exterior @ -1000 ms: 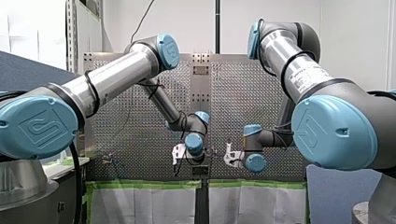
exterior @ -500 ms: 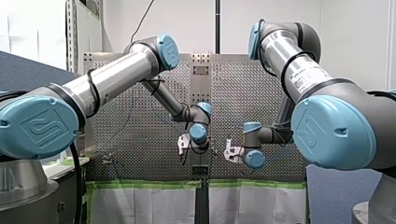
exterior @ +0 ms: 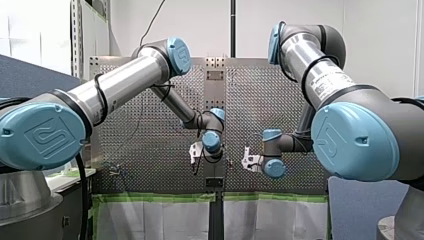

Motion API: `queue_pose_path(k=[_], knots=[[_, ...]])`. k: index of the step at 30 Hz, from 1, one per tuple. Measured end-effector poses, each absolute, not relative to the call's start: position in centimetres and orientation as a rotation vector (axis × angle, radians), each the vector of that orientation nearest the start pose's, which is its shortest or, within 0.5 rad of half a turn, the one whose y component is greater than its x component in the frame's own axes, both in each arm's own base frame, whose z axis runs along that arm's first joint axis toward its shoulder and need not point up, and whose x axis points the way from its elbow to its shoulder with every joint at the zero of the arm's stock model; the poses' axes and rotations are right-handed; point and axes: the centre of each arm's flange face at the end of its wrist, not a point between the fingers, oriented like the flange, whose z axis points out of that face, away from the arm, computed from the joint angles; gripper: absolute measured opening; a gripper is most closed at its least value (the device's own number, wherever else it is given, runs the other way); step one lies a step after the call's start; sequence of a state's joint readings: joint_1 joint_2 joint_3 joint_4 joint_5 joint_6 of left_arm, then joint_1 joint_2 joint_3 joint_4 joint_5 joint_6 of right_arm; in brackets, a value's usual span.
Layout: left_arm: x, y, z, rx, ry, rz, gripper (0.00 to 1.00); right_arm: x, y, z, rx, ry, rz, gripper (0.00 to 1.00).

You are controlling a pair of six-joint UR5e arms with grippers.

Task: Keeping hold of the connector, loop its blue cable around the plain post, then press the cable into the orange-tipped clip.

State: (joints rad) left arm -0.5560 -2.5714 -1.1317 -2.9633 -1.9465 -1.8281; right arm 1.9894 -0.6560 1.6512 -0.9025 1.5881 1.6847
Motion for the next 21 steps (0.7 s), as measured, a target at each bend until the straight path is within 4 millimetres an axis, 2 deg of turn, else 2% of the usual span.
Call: queue_pose_path(k=[21], knots=[[56.94, -46.74, 4.89, 0.05, 1.962, -0.161, 0.0, 37.5, -53.84, -1.56, 1.54, -1.153, 1.516, 0.0]])
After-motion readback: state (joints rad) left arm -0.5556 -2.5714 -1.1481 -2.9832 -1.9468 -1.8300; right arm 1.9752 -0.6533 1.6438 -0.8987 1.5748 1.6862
